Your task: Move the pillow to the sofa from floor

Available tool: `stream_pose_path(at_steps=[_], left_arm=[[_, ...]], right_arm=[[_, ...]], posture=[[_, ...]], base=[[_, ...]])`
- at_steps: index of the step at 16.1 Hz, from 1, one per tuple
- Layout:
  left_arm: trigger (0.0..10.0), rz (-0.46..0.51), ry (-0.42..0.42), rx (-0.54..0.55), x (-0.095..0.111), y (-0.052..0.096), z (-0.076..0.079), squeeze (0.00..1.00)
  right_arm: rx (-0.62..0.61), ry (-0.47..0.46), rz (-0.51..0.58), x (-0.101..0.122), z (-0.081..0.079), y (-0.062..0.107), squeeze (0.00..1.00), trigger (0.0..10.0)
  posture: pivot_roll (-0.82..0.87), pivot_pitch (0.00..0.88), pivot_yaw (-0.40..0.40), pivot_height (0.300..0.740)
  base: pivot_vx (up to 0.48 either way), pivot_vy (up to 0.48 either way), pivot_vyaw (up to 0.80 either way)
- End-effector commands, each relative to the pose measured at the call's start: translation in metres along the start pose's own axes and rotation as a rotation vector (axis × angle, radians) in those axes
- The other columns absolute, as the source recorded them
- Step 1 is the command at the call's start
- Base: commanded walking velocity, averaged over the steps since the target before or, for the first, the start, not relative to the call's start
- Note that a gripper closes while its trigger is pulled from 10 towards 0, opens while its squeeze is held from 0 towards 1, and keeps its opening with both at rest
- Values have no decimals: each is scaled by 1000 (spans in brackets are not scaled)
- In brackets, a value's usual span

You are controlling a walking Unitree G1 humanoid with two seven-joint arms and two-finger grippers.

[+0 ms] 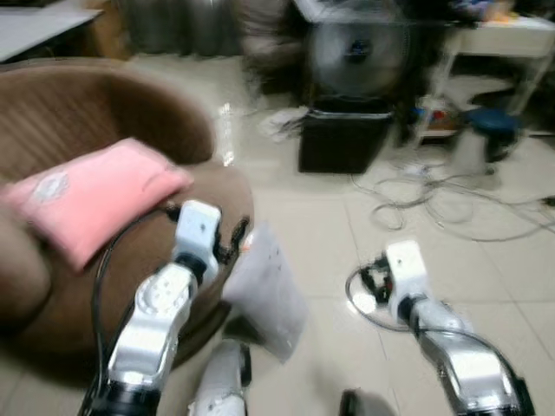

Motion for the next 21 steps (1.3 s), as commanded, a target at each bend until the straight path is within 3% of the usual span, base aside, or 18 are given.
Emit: stream_pose_path(at_steps=[1,18,21], left_arm=[[10000,3,-11,-2,4,-1,-3,0],[10000,0,-11,-1,4,-2,-4,0],[10000,-12,-18,6,2,-3,-4,0]], right_arm=[[4,-3,-1,0,-3,0,0,10000],[17,3,48,7,-3,-3,0,10000],[12,4,40,5,-1,-2,0,10000]], posture=[[14,0,25,639],[15,0,23,639],[12,0,24,639]], base=[[330,0,0],[332,0,0],[0,0,0]])
Point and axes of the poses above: a point about 5 cm out from each wrist's last joint towards the gripper, its own y axis pointing back from the gripper into the wrist, its own x axis along the axis of the wrist's last joint, z = x × y, the point moved 3 cm from there along -y, pointing out of the wrist towards the gripper, and after that the axes turned 2 degrees about y, right-handed, at the moved point
